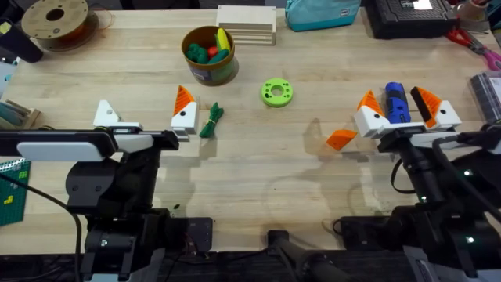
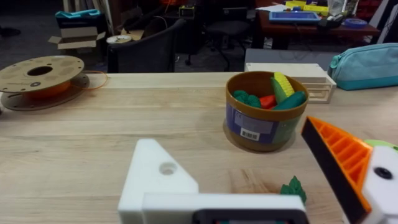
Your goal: Pick up the gripper from the table and insert it into the empty holder that is missing its gripper. Then pick up a screw, insert it into the mounting hole, and use the screwdriver to tighten it. Finally, clean up the table by picking up the vegetable and placing it into the bucket.
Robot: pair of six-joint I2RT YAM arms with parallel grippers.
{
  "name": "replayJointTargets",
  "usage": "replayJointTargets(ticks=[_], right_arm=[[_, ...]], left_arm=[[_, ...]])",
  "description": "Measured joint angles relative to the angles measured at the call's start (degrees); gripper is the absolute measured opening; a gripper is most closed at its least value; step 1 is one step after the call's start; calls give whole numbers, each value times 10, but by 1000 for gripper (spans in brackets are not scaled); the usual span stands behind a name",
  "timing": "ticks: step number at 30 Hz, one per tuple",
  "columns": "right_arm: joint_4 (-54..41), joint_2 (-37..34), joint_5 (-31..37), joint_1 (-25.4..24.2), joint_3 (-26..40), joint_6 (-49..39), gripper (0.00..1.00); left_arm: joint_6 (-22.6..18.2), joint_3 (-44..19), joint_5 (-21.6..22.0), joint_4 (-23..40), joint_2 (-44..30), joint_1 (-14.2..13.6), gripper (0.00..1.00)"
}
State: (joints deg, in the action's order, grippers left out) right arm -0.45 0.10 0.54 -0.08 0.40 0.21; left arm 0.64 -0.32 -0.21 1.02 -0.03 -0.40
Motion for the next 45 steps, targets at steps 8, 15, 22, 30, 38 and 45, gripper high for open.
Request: replayJointTargets(ticks=[8,15,22,30,38,45], right_arm=[[5,0,1,2,0,0,944],[-18,-5,16,2,17,6,944],[-206,-92,16,2,190,18,944],[-497,-299,16,2,479,22,945],[-513,-346,16,2,497,22,944],[-519,-346,16,2,498,22,945]], left_arm=[[0,0,0,0,0,0,986],[0,-36,-15,52,-5,0,987],[0,-265,-58,259,-140,0,987],[-39,-506,-139,459,-429,0,987],[-36,-514,-175,439,-521,0,715],[-38,-514,-186,423,-530,0,539]])
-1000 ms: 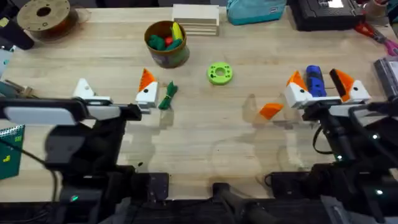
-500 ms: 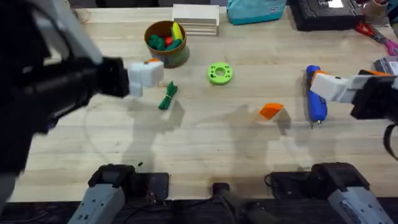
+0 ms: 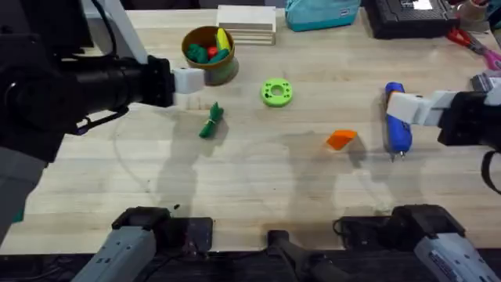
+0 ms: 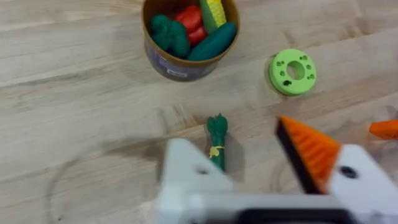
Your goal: Pick up the gripper from the table and insert it into the empty holder that is missing its gripper. Then pick up a screw, insert it into the mounting hole, and use the screwdriver to tighten it. Finally, clean up the table by picking up the vegetable and placing it into the bucket.
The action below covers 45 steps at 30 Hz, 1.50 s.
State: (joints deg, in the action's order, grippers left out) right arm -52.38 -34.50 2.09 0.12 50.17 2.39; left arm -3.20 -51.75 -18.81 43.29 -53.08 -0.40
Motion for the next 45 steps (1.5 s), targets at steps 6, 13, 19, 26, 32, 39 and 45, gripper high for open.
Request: replayJointTargets(ticks=[6,13,19,26,32,39,45], right_arm=[[-8,0,0,0,0,0,945],[-8,0,0,0,0,0,945],[-8,0,0,0,0,0,945],[-8,0,0,0,0,0,945],[-8,0,0,0,0,0,945],[-8,0,0,0,0,0,945],[-8,0,0,0,0,0,945]], left_arm=[[2,0,-13,-55,0,0,985],[2,0,-41,-63,0,0,985],[2,0,-73,-34,0,0,985],[-39,9,-107,-158,-9,-45,986],[-56,132,-110,-302,86,-113,987],[-44,326,-92,-406,319,-178,986],[-24,454,-71,-453,452,-203,987]])
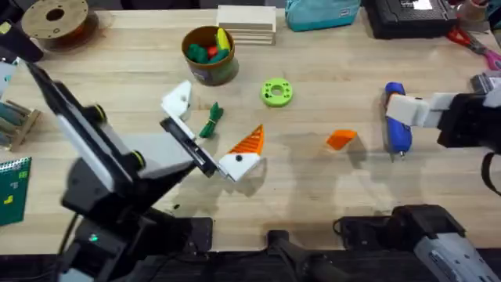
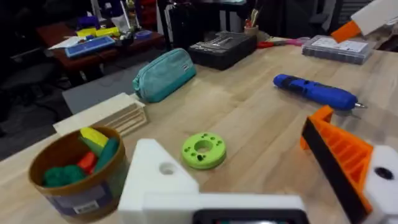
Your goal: Pick up the gripper from the table and insert it into the empty holder that is missing its gripper. Then pick up a screw, insert it into the mounting hole, and use the screwdriver to tighten it. Finally, clean up the table by picking up the vegetable and placing it into the bucket.
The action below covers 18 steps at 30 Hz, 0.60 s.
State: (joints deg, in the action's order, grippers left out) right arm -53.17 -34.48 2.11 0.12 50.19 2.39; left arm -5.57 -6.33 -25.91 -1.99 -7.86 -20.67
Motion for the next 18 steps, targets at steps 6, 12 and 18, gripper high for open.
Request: replayJointTargets(ticks=[6,12,18], right_arm=[[0,0,0,0,0,0,945],[0,0,0,0,0,0,944],[0,0,0,0,0,0,945]], left_arm=[[23,60,5,5,71,-1,987],[33,60,6,26,76,-7,987],[37,60,0,50,76,-8,987]])
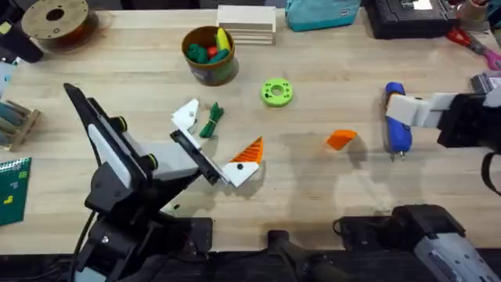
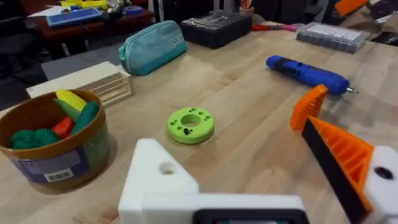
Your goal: Pick up the gripper from the table and insert it into the empty holder that is missing its gripper. Then pick up a screw, insert it into the mounting hole, and use the screwdriver to tighten it. Finally, clean up the table by picking up the vegetable and placing it into the bucket.
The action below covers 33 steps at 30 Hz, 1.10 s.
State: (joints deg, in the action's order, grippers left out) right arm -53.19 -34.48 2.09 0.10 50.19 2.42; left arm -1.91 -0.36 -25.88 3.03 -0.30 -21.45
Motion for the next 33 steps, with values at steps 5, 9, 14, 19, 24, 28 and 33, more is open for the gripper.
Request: replayJointTargets(ticks=[5,9,14,19,24,28,33], right_arm=[[0,0,0,0,0,0,945],[0,0,0,0,0,0,943],[0,0,0,0,0,2,944],[0,0,0,0,0,2,944],[0,0,0,0,0,2,944],[0,0,0,0,0,2,944],[13,0,-1,0,0,3,945]], left_arm=[[0,0,0,0,0,0,987],[0,0,0,0,0,0,987],[0,0,0,0,0,0,987],[0,0,0,0,0,0,987],[0,0,0,0,0,0,987],[0,0,0,0,0,0,987],[0,0,0,0,0,0,987]])
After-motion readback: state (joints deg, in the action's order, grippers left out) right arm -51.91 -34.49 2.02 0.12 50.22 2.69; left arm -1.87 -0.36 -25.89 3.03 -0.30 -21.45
